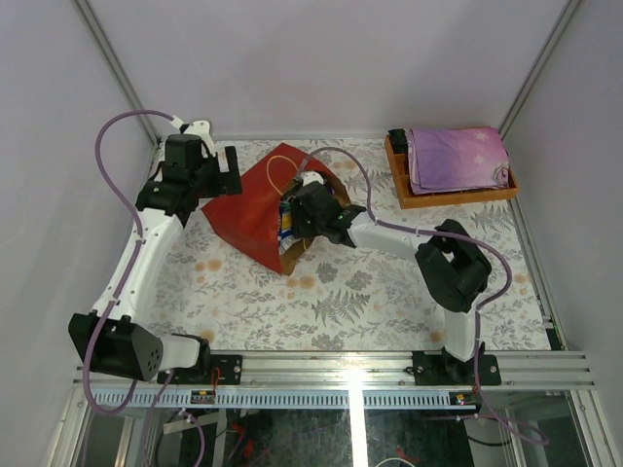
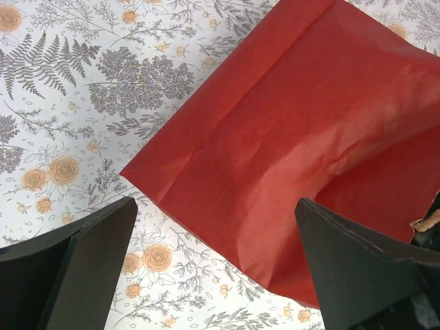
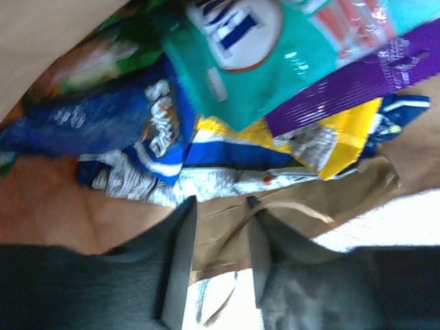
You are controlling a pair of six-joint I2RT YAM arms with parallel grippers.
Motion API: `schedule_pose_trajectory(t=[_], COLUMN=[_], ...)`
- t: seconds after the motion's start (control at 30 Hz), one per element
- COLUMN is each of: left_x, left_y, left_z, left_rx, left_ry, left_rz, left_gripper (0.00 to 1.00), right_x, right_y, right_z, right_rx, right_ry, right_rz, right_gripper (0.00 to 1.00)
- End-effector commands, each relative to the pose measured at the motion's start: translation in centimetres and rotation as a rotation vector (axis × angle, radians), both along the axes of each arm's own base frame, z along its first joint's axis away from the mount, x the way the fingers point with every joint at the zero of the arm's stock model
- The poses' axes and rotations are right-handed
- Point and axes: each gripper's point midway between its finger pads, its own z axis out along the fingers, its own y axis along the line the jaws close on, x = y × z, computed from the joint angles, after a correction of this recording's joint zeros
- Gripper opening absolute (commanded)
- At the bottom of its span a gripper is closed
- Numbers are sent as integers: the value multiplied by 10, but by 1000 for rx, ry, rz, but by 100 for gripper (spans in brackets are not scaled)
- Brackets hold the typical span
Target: Take the snacks out of the paper bag
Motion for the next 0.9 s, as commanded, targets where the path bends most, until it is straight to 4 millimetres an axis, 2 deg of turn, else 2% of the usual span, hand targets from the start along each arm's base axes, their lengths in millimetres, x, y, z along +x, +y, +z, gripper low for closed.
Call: schedule_pose_trajectory(t=[0.0,0.03,0.1,0.13,0.27,0.4,0.5,0.63,0.87], left_x=[9,7,5,4,2,3,3,3,2], left_y=[1,3,5,5,1,-1,-2,-6,-6], left_z=[18,18,15,13,9,10,8,4,4], left_rx=[-59,-57,-55,-54,-67,-88,-96,-119,-142], left_ry=[-106,-109,-108,-105,-95,-101,-98,-88,-91], left_rz=[10,12,13,9,-9,-25,-31,-50,-54], left_gripper=[100,100,100,100,100,100,100,100,100], right_x=[-38,-45,-58,-65,-84,-91,-94,-92,-71], right_y=[10,-4,-32,-47,-94,-118,-119,-103,-87], right_z=[36,35,43,42,61,81,86,84,76], right_rx=[93,89,86,75,140,263,340,417,591], right_ry=[-22,-25,-44,-46,-128,-225,-239,-194,-95], right_rz=[175,146,88,61,-56,-113,-108,-88,-118], right_gripper=[57,66,74,75,75,75,68,58,57])
